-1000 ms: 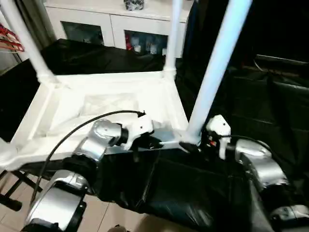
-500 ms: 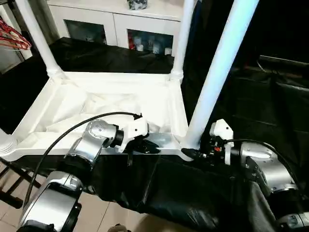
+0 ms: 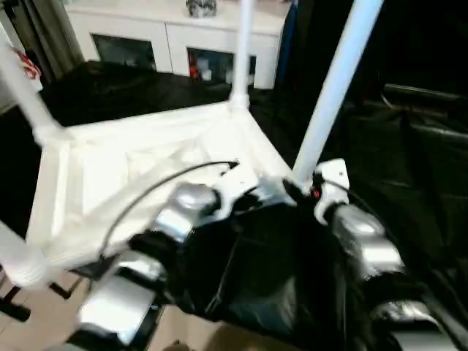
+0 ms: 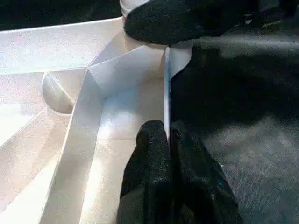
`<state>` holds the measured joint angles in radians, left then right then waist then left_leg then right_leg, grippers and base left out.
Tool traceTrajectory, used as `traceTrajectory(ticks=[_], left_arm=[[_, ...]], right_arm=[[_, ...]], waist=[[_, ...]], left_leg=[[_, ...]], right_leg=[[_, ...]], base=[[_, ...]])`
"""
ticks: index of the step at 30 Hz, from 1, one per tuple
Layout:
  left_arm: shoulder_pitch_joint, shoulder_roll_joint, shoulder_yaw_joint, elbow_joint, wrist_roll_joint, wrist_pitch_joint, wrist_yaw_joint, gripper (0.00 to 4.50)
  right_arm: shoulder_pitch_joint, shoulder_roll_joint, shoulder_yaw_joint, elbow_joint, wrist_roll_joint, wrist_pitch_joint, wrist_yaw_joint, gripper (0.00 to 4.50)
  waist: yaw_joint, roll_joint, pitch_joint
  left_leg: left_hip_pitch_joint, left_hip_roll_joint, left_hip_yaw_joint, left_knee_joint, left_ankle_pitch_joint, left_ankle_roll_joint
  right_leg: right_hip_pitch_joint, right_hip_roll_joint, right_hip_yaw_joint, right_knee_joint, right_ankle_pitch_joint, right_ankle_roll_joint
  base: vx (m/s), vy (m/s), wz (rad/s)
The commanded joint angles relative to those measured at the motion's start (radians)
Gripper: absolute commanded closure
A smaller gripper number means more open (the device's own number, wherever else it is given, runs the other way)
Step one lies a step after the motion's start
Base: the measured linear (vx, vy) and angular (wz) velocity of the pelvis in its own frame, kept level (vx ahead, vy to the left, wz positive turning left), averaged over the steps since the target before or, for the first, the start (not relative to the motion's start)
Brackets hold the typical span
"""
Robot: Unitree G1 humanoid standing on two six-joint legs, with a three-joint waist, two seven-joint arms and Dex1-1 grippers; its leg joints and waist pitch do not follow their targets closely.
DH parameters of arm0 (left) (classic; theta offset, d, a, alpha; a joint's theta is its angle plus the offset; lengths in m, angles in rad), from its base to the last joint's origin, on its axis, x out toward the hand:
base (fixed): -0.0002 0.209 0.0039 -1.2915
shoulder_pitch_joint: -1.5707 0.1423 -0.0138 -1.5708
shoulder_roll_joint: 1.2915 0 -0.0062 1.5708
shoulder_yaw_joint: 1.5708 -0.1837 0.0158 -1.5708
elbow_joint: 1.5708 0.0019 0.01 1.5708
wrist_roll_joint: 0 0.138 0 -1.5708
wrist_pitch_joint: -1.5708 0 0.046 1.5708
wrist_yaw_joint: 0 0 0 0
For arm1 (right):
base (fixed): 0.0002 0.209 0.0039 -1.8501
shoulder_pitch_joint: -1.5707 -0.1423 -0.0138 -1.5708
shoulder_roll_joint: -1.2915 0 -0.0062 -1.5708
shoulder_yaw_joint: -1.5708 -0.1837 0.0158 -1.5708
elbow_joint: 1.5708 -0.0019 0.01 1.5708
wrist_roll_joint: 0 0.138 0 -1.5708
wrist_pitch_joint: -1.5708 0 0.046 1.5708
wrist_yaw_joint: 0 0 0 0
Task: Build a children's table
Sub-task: Rotate leg to tighten
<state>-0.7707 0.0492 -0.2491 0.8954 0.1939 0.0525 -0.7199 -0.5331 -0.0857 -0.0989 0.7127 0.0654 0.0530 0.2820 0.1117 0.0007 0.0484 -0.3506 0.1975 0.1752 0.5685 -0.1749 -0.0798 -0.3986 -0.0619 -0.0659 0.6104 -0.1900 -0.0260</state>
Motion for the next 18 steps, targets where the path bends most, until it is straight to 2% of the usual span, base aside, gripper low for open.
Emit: traceTrajectory(ticks=[1, 3, 6, 7, 13, 18], left_arm=[[-0.019, -0.094, -0.003, 0.003, -0.021, -0.024, 0.063, 4.50], [-0.014, -0.100, -0.010, -0.004, -0.015, -0.024, 0.067, 4.50], [-0.003, -0.081, -0.010, -0.015, -0.018, -0.031, 0.049, 4.50], [0.002, -0.069, -0.010, -0.017, -0.021, -0.040, 0.031, 4.50], [0.049, 0.009, -0.023, -0.067, -0.052, -0.085, -0.142, 4.50], [0.082, 0.087, -0.034, -0.112, -0.082, -0.118, -0.296, 4.50]], right_arm=[[-0.018, 0.094, 0.066, 0.054, -0.002, -0.006, -0.001, 1.75], [-0.035, 0.094, 0.083, 0.086, -0.033, -0.060, -0.023, 1.19], [-0.033, 0.100, 0.063, 0.072, 0.014, -0.064, 0.062, 1.00], [-0.026, 0.094, 0.066, 0.058, 0.023, -0.060, 0.105, 0.69], [0.011, 0.001, 0.130, 0.016, 0.001, -0.100, 0.292, 0.49], [0.047, -0.108, 0.167, -0.048, 0.027, -0.111, 0.506, 0.49]], waist=[[0.001, -0.008, -0.064], [-0.001, -0.012, -0.064], [0.000, -0.012, -0.061], [0.000, -0.010, -0.060], [-0.005, -0.015, -0.061], [-0.007, -0.014, -0.056]], left_leg=[[-0.003, 0.025, -0.008, -0.054, -0.131, 0.048], [-0.005, 0.026, -0.007, -0.052, -0.125, 0.055], [-0.004, 0.025, -0.007, -0.053, -0.150, 0.072], [-0.003, 0.026, -0.007, -0.055, -0.164, 0.073], [-0.011, 0.025, -0.008, -0.053, -0.151, 0.085], [-0.005, 0.029, -0.006, -0.054, -0.176, 0.090]], right_leg=[[0.054, -0.084, 0.049, -0.078, -0.167, -0.175], [0.056, -0.082, 0.049, -0.075, -0.127, -0.184], [0.057, -0.082, 0.048, -0.079, -0.144, -0.185], [0.056, -0.083, 0.048, -0.082, -0.171, -0.181], [0.063, -0.086, 0.046, -0.083, -0.190, -0.176], [0.056, -0.083, 0.046, -0.089, -0.242, -0.176]], base=[[0.000, 0.000, 0.00], [0.000, 0.000, 0.00], [0.000, 0.000, 0.00], [0.000, 0.000, 0.00], [0.000, 0.000, 0.00], [0.000, 0.000, 0.00]])
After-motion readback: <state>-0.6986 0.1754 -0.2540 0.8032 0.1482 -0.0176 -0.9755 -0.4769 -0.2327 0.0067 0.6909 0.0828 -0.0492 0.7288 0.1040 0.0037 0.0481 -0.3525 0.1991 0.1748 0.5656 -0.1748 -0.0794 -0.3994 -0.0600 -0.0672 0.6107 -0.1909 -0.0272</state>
